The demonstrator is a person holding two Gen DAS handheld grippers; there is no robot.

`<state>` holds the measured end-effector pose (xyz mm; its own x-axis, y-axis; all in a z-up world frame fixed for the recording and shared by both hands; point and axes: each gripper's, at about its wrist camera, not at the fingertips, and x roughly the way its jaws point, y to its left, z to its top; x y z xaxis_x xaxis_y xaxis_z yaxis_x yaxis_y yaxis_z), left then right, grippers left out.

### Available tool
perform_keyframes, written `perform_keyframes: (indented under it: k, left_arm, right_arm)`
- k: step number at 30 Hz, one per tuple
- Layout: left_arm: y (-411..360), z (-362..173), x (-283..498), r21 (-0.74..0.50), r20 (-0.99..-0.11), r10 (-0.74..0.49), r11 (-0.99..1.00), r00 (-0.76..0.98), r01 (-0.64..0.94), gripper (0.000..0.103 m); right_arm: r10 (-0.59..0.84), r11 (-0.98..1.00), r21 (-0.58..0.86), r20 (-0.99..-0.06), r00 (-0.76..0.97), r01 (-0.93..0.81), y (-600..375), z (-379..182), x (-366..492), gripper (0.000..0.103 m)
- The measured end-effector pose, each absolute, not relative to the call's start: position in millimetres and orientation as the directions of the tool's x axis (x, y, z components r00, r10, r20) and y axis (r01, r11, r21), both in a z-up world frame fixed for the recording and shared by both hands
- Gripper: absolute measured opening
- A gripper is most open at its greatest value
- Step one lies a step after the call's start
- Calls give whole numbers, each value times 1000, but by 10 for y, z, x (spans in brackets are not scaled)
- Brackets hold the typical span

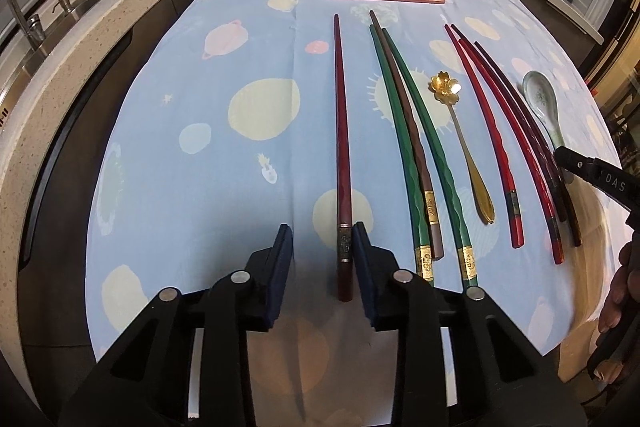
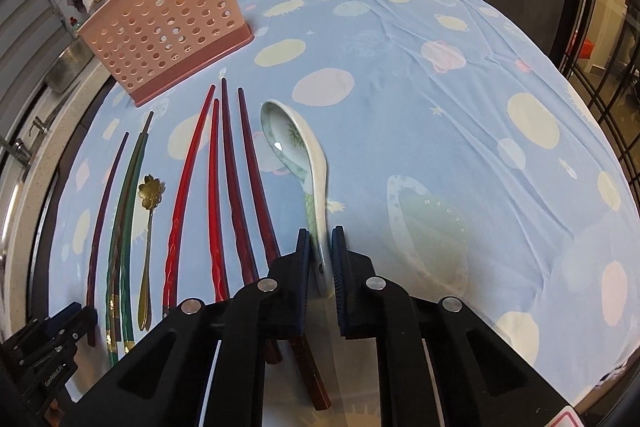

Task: Organize utensils
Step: 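Grasp the maroon chopstick with the left tool while the right tool grasps the white ceramic spoon, then carry the chopstick and spoon into the pink holder while both tools release them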

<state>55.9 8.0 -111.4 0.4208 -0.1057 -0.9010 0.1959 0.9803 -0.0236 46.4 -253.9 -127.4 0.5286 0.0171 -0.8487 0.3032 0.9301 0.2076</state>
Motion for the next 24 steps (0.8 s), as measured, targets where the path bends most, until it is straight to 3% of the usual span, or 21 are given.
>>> perform_keyframes:
  k: [4, 12, 24]
  left_arm:
    - [120, -1101, 548, -52, -901, -133, 978, 412, 201, 9]
    - [258, -933, 482, -109, -888, -183, 975, 423, 193, 7]
    - [372, -233, 529, -141, -803, -224, 972, 552, 190, 7]
  right_arm:
    - [29, 930, 216, -850, 526, 297, -2518, -1252, 382, 8]
    - [24, 934, 217, -831, 556, 284, -2501, -999, 120, 7]
    - [17, 946, 222, -764, 645, 238, -2488, -469, 89, 6]
